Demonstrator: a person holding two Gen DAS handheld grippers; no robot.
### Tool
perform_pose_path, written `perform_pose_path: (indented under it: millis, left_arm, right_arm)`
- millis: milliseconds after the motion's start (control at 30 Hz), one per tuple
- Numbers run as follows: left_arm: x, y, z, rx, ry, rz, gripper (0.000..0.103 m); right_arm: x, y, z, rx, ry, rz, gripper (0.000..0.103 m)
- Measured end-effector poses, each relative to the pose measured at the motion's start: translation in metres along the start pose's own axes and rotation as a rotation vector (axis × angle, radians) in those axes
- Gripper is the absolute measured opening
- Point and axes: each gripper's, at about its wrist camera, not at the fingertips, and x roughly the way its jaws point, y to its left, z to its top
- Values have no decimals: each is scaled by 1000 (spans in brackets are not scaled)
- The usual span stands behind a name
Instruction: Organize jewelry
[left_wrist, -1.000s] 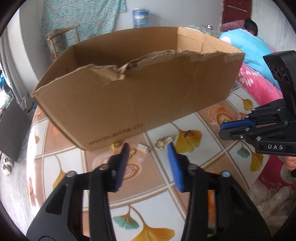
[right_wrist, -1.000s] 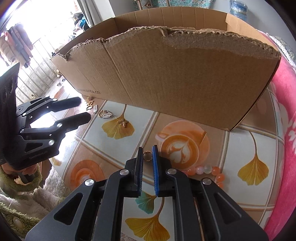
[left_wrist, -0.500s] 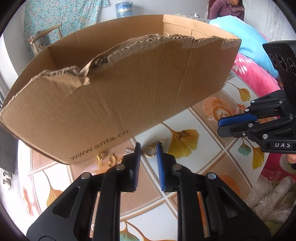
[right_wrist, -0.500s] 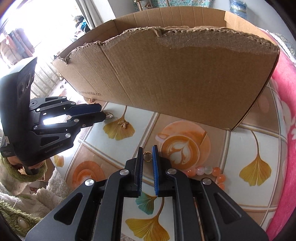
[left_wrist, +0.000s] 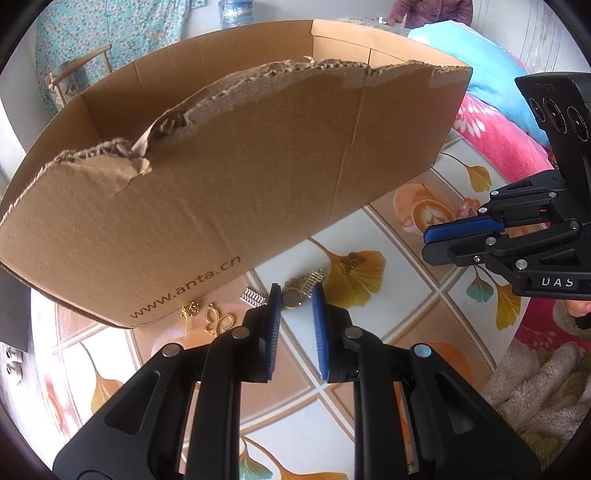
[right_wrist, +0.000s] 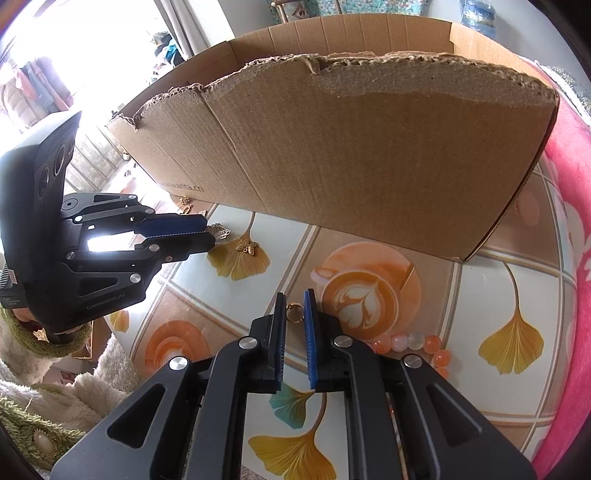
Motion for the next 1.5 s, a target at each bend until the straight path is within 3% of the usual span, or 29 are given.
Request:
perform_pose_path:
  millis: [167,267,667,800,1167,1500]
  left_arm:
    - [2,1,2,-3,-6,-6,16]
    - [1,3,-1,-9,-15,2,11]
    - [-10,2,-13,-50,-2,10,11]
    - [-13,-1,-19,-68,-4,17,11]
    - [-15,-4,-23,-81,-19,30,11]
    - [-17,-1,-25,-85,-32,19,11]
  right_arm:
    - [0,0,0,1,-1,0,10]
    - [0,0,0,6,-4,4,10]
    - [-6,-4,-1,13,-22,18,12]
    - [-16,-4,-2,14,-42,26,28]
    - [-4,12,0,-73,4,-75,27]
    - [6,34,1,-122,9,-163,13]
